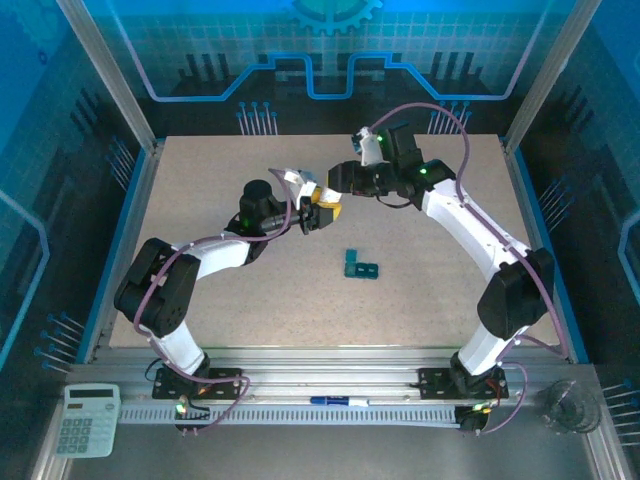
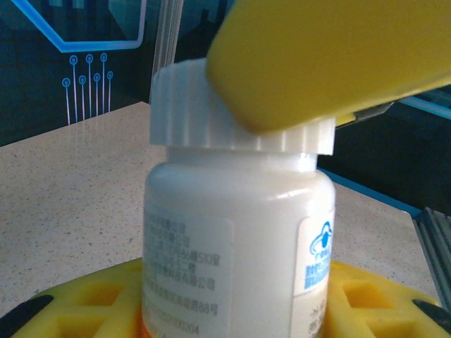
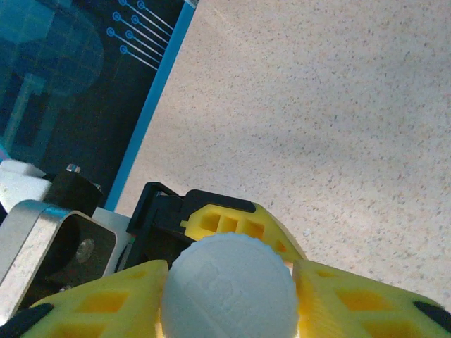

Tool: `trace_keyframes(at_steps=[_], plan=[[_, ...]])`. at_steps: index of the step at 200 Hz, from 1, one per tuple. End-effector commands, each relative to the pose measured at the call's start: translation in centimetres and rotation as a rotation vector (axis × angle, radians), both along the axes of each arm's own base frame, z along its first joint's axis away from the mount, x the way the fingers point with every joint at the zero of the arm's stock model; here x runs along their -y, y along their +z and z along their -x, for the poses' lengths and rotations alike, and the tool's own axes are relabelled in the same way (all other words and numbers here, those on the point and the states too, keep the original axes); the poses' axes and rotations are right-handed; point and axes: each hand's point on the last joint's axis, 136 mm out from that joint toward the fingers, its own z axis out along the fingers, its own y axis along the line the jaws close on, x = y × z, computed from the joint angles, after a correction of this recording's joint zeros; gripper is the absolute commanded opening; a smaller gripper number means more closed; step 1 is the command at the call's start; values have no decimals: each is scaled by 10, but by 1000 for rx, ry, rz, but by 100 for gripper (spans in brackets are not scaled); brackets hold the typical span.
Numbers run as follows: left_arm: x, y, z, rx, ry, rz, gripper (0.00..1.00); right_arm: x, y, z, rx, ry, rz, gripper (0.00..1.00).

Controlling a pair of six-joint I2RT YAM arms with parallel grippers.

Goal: Sort the pills into containers

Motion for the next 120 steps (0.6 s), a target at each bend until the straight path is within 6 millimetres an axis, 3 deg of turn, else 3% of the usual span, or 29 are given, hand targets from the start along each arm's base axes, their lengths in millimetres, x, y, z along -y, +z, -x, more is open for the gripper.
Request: trace_keyframes(at_steps=[1,44,72,87,110,120], plan=[[2,11,-2,55,-5,6,0,-7,8,2,48,46,1,43],[4,14,2,50,-29,31,0,-8,27,11,326,268,-52,42],[4,14,1,46,-29,34,0,-1,27,13,350,317,-118,44],[4,14,1,44,-29,33,0,2,25,12,336,319,-131,49],[3,13,1,45,-26,29,0,4,33,15,333,309,-146,68],[4,13,1,45,-27,29,0,6,38,15,336,293,-154,71]])
